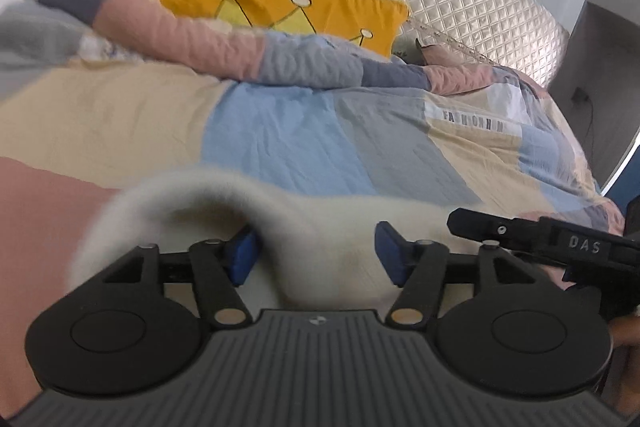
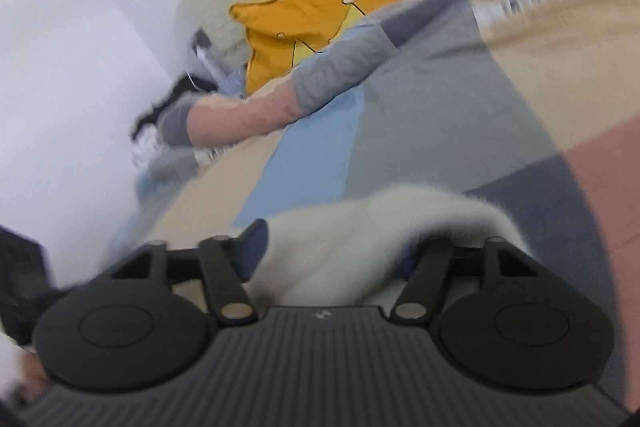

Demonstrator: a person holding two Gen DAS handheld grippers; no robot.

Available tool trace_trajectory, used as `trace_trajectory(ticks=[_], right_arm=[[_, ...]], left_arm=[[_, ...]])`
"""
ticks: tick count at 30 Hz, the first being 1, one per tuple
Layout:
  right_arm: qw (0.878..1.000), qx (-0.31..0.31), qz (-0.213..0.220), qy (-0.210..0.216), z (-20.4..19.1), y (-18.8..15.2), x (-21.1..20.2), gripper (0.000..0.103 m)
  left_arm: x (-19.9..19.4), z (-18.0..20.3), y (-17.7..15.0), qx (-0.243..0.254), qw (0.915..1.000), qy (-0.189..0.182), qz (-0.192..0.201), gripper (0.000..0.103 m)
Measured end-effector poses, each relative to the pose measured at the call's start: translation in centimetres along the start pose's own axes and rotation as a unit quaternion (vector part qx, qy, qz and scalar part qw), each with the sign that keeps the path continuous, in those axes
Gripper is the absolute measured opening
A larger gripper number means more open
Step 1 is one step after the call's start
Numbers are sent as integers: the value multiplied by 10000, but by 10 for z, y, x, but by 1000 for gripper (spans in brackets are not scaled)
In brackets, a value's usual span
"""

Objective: Fold large clothes
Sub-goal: 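Lower the blanket onto the bed and open both grippers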

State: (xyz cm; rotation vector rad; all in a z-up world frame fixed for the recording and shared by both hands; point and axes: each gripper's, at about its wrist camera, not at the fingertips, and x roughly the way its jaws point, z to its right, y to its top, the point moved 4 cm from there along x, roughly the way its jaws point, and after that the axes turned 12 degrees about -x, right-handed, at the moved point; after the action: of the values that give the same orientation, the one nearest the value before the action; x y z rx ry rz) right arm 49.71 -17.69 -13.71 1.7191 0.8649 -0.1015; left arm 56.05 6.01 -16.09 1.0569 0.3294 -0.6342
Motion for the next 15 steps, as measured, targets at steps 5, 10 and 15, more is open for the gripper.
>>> trace_trajectory(ticks=[5, 10, 15], right_arm=[[9993, -223, -156, -237, -29, 11, -36, 73], [9956, -840, -103, -391, -67, 26, -95, 73], [9915, -1193, 9, -521, -111, 25, -161, 73]], left_arm=[[-59, 15, -2, 121, 9998, 153, -8, 69], [-131, 29, -11, 80, 9996, 278, 77, 69], [-204, 56, -29, 276, 9989, 347, 141, 69]])
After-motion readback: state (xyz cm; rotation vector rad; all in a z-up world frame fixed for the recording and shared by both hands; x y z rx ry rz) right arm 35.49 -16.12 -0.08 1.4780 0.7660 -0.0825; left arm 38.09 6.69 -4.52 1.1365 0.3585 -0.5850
